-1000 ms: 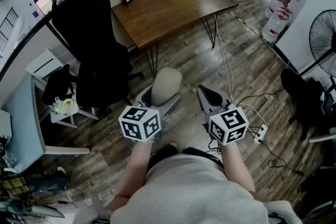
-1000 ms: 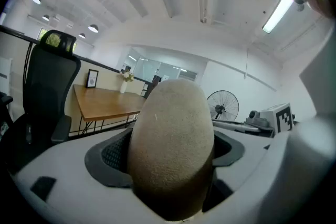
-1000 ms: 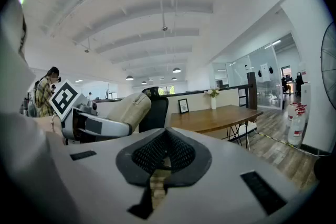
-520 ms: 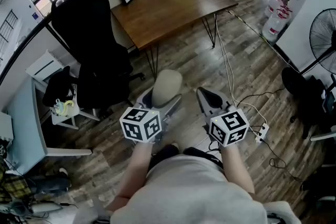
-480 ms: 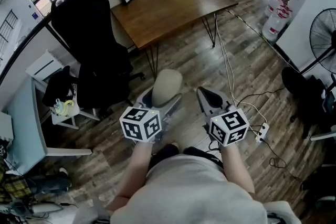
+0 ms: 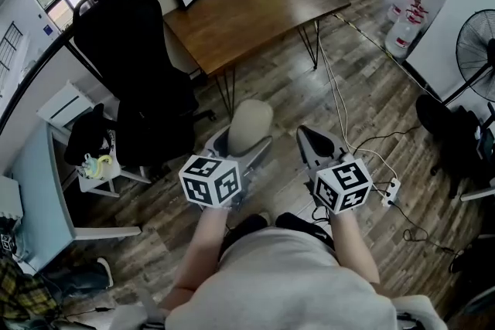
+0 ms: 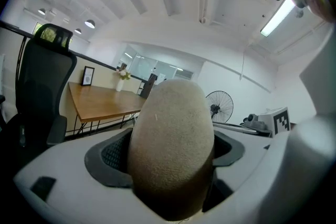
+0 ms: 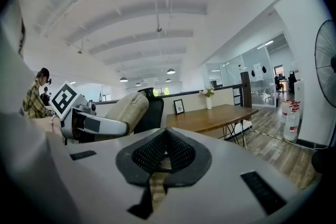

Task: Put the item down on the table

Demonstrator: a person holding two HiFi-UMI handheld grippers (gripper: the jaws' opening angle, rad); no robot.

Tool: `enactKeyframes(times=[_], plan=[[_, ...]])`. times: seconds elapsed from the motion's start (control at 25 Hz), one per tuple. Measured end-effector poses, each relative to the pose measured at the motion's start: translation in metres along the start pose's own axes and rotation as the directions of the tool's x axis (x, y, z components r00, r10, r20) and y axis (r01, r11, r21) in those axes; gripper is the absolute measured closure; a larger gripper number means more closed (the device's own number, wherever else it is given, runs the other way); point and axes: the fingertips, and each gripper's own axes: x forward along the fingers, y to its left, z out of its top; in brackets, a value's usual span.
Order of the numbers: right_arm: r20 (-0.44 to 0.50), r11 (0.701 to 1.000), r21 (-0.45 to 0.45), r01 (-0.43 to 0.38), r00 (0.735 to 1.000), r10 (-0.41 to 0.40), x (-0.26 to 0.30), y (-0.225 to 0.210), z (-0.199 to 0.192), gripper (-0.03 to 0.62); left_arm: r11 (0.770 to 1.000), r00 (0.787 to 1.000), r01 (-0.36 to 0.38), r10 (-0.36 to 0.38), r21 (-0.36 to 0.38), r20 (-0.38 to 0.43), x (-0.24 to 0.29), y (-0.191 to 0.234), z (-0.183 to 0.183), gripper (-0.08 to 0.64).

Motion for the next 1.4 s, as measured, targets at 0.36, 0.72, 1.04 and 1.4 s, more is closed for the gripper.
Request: enactKeyframes(times=[0.36,0.72,1.04,1.4], plan=[[-0.027,0.999,0.028,0.029,0.999,-0.029,0.018,0.01,-0.016,0.583,1.0,0.999,0.024,-0.024,-0.007,-0.039,-0.004,0.027,-0.011,0.129],[-0.029,0.998,0.048,0.031,0.999,-0.03,0.053,-0.023,-0.019,0.583,0.999,0.998,-0.005,0.003,-0.035,-0.055,0.025,0.058,-0.009,0.129],[0.0,0.999,0.04,-0.025,1.0,0.025,0.115,-0.084,0.005,0.583,0.999,1.0,-0.022,0.022,-0.046,-0.019,0.096,0.086,0.028,0.129],[0.017,0.997,0.033,-0.072,0.997,0.072,0.185,-0.166,0.04,0.583,0.997,0.997,-0.066,0.066,-0.028,0.027,0.182,0.118,0.091,0.129]])
